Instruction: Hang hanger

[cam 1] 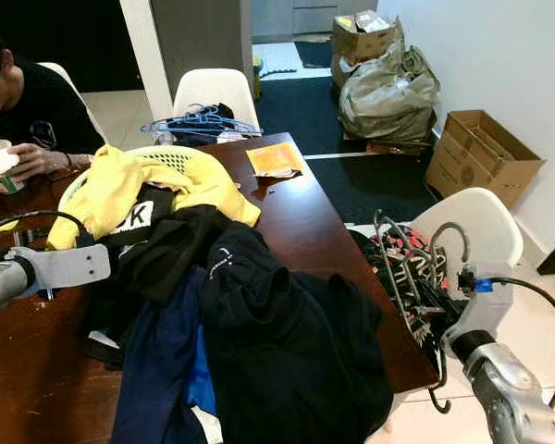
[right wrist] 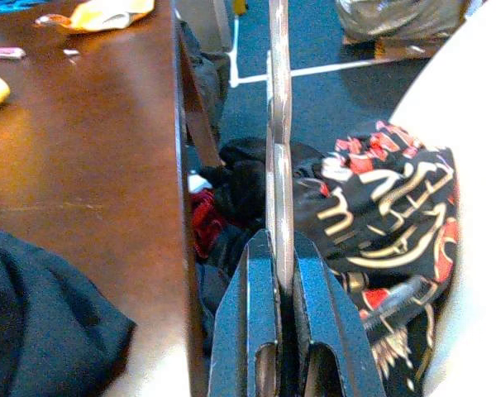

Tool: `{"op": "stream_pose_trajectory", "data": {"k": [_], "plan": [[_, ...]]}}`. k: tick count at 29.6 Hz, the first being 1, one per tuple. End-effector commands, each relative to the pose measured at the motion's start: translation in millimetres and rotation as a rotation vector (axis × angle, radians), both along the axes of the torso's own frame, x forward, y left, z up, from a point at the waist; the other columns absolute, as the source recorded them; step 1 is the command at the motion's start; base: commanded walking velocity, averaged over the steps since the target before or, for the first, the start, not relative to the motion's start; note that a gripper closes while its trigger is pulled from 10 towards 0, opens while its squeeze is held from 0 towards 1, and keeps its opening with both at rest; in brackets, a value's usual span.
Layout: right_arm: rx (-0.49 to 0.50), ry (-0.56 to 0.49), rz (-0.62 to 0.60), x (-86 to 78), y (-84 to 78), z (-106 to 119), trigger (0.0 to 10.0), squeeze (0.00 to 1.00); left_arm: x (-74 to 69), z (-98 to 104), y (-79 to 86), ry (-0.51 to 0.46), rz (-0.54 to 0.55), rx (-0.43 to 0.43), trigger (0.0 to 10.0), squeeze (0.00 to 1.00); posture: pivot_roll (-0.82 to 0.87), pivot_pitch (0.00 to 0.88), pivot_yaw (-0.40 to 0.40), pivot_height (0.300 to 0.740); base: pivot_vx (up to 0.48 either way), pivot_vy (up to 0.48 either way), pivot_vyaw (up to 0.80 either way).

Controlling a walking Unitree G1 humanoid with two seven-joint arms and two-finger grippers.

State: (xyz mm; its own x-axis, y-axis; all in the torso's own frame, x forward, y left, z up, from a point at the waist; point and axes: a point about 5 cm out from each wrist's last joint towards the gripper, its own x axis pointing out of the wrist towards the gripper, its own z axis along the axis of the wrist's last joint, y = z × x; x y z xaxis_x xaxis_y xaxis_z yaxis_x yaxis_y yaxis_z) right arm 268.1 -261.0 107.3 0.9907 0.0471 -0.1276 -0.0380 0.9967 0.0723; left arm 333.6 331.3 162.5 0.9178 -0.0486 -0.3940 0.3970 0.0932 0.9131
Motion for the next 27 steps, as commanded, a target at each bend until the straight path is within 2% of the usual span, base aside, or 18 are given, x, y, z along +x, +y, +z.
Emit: {"op": "stream_pose_trajectory", "data": {"k": [1, 5, 9, 12, 13, 15, 16, 20, 27], "plan": [[0.001, -0.002, 0.009, -1.8, -0.3, 3, 10.0, 0.00, 2.7, -1, -4.7, 0.001, -0.019, 0.008, 10.0, 0.00, -0.13, 0.135, 0.032, 0.740, 0.000, 0.000, 0.00], [-0.011, 0.000, 0.008, -3.5, -3.0, 4, 10.0, 0.00, 9.9, 0, -17.5, 0.001, -0.065, -0.001, 10.0, 0.00, -0.13, 0.142, 0.033, 0.740, 0.000, 0.000, 0.00], [-0.014, 0.000, 0.006, -4.2, -3.8, 5, 10.0, 0.00, 10.6, -2, -20.7, 0.016, -0.079, 0.005, 10.0, 0.00, -0.14, 0.142, 0.032, 0.740, 0.000, 0.000, 0.00], [-0.022, 0.003, 0.005, -6.0, -5.2, 6, 10.0, 0.00, 9.0, -12, -25.9, 0.080, -0.096, -0.010, 10.0, 0.00, -0.14, 0.138, 0.032, 0.740, 0.000, 0.000, 0.00], [-0.024, 0.005, 0.005, -6.5, -5.4, 6, 10.0, 0.00, 7.7, -17, -27.3, 0.106, -0.098, -0.022, 9.5, 0.00, -0.14, 0.139, 0.033, 0.740, 0.000, 0.000, 0.00], [-0.024, 0.006, 0.005, -6.9, -5.5, 6, 10.0, 0.00, 6.8, -19, -28.1, 0.122, -0.099, -0.030, 9.5, 0.00, -0.14, 0.139, 0.033, 0.740, 0.000, 0.000, 0.00], [-0.026, 0.006, 0.006, -7.1, -5.5, 6, 10.0, 0.00, 4.8, -25, -30.1, 0.158, -0.106, -0.038, 0.0, 0.00, -0.15, 0.139, 0.033, 0.740, 0.000, 0.000, 0.00], [-0.026, 0.006, 0.008, -6.9, -4.6, 7, 10.0, 0.00, 1.7, -34, -33.7, 0.213, -0.120, -0.050, 0.0, 0.00, -0.14, 0.144, 0.029, 0.740, 0.000, 0.000, 0.00], [-0.023, 0.006, 0.010, -6.1, -2.8, 7, 10.0, 0.00, 2.6, -34, -38.0, 0.217, -0.140, -0.063, 0.0, 0.00, -0.14, 0.136, 0.032, 0.740, 0.000, 0.000, 0.00]]}}
